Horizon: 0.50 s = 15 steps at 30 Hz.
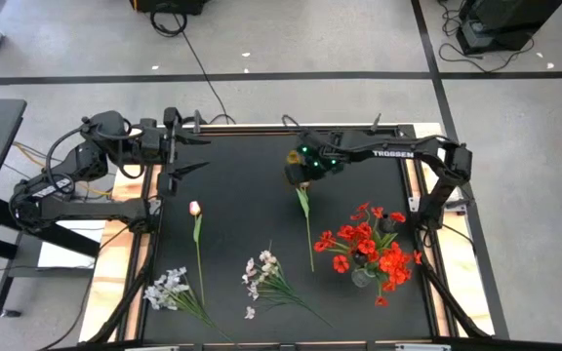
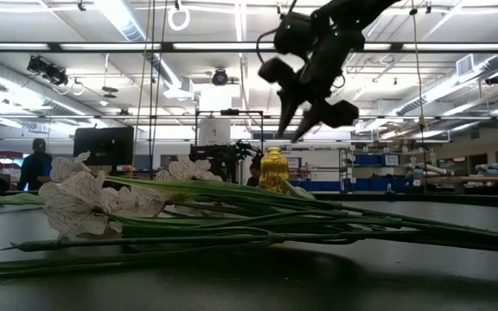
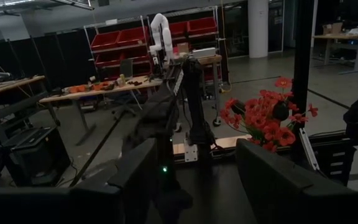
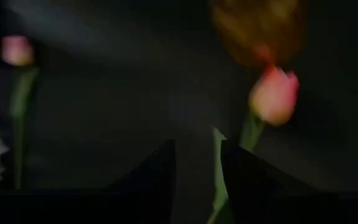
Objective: Sort flowers into vase by color
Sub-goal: Put the right pink flower into the yellow vase
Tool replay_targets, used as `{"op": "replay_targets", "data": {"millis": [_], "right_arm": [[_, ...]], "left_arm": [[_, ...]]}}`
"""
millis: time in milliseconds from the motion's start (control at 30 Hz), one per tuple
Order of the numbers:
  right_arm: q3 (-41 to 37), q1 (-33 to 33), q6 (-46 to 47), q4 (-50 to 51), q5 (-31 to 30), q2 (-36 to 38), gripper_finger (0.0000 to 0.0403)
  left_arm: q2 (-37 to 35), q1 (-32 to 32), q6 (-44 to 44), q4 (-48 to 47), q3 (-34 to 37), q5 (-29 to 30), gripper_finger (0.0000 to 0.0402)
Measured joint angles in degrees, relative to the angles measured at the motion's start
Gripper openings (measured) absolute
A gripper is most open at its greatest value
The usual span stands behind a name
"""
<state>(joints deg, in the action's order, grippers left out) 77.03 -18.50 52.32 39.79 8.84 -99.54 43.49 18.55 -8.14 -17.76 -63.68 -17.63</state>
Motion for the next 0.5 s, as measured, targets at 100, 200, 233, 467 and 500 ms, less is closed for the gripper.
{"op": "replay_targets", "data": {"millis": [100, 200, 233, 467, 500], "right_arm": [[-0.1, 1.4, 1.4, 3.1, -1.7, -1.8, 0.0158], [-0.1, 2.8, 1.5, 1.6, -1.3, -4.1, 0.0191], [-0.1, 3.3, 1.5, 0.8, -1.2, -4.9, 0.0204], [-0.1, 5.8, 8.7, 7.5, -4.0, -9.1, 0.0276], [-0.1, 6.1, 9.1, 8.6, -4.8, -9.3, 0.0279]], "left_arm": [[0.0, 0.0, 0.0, 0.0, 0.0, 0.0, 0.0224], [0.0, 0.0, 0.0, 0.0, 0.0, 0.0, 0.0224], [0.0, 0.0, 0.0, 0.0, 0.0, 0.0, 0.0224], [0.0, 0.0, 0.0, 0.0, 0.0, 0.0, 0.0224], [0.0, 0.0, 0.0, 0.0, 0.0, 0.0, 0.0224]]}}
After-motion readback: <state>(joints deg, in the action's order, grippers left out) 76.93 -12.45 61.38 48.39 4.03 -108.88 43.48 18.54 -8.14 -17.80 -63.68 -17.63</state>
